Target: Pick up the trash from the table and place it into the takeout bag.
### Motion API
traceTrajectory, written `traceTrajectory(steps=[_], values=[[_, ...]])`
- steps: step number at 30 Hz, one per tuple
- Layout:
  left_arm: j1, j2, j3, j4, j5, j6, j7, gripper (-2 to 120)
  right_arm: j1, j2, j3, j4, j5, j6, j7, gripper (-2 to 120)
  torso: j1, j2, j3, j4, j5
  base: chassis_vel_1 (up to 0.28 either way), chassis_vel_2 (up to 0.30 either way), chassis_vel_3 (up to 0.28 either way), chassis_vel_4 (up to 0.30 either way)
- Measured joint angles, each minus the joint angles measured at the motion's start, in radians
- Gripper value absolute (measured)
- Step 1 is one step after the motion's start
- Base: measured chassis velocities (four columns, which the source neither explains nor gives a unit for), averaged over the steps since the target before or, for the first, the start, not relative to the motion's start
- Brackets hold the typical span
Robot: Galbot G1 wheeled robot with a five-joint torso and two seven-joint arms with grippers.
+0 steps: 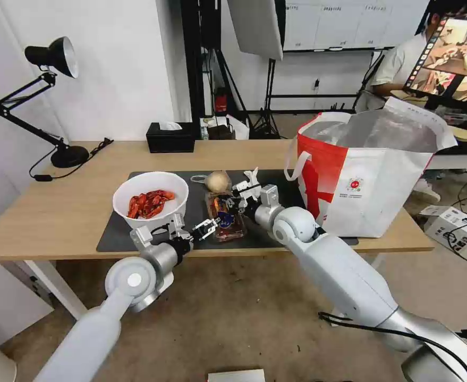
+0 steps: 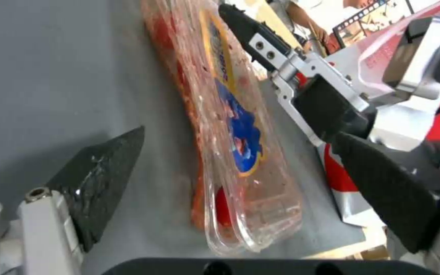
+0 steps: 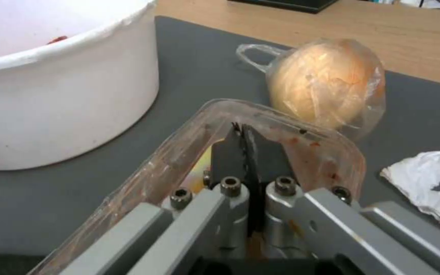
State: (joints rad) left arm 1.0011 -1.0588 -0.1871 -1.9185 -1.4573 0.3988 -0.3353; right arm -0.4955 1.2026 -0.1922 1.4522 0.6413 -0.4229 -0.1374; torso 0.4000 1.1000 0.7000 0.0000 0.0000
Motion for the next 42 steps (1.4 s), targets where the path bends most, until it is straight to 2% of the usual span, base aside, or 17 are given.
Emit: traceTrajectory(steps=[26,28,31,32,35,36,38,40,42], values=[[-0.040,-0.025,0.041,0.052,-0.006,-0.012,-0.018,99,-0.010,0.000,0.006,-0.005,0.000,0.000,-0.001,0,0.000,0.000,0.000,-0.0001,0.0000,0.000,0.000,0.000,0.000],[-0.041,-0.025,0.042,0.054,-0.006,-0.013,-0.021,97,-0.010,0.001,0.006,-0.005,0.000,0.000,-0.001,0,0.000,0.000,0.000,0.0000,0.0001,0.000,0.000,0.000,0.000],[-0.041,-0.026,0.043,0.059,-0.005,-0.016,-0.028,82,-0.009,0.003,0.006,-0.007,0.000,0.000,-0.001,0,0.000,0.000,0.000,0.0001,0.0000,0.000,0.000,0.000,0.000],[-0.041,-0.026,0.043,0.059,-0.005,-0.016,-0.028,82,-0.009,0.003,0.006,-0.007,0.000,0.000,-0.001,0,0.000,0.000,0.000,0.0001,0.0000,0.000,0.000,0.000,0.000],[-0.040,-0.028,0.045,0.060,-0.005,-0.016,-0.030,67,-0.007,0.003,0.006,-0.007,0.000,0.000,0.000,0,0.000,0.000,0.000,0.0000,-0.0001,0.000,0.000,0.000,0.000],[-0.040,-0.028,0.045,0.060,-0.005,-0.016,-0.030,67,-0.007,0.003,0.006,-0.007,0.000,0.000,0.000,0,0.000,0.000,0.000,0.0000,-0.0001,0.000,0.000,0.000,0.000],[-0.039,-0.028,0.046,0.061,-0.005,-0.016,-0.030,57,-0.006,0.003,0.005,-0.008,0.001,0.000,0.000,0,0.000,0.000,0.000,0.0000,-0.0001,0.000,0.000,0.000,0.000],[-0.038,-0.028,0.046,0.061,-0.004,-0.016,-0.030,54,-0.006,0.003,0.005,-0.008,0.001,0.000,0.000,0,0.000,0.000,0.000,0.0000,-0.0001,0.000,0.000,0.000,0.000],[-0.037,-0.028,0.046,0.061,-0.003,-0.018,-0.031,42,-0.006,0.003,0.005,-0.008,0.001,0.000,0.000,0,0.000,0.000,0.000,0.0000,-0.0001,0.000,0.000,0.000,0.000]])
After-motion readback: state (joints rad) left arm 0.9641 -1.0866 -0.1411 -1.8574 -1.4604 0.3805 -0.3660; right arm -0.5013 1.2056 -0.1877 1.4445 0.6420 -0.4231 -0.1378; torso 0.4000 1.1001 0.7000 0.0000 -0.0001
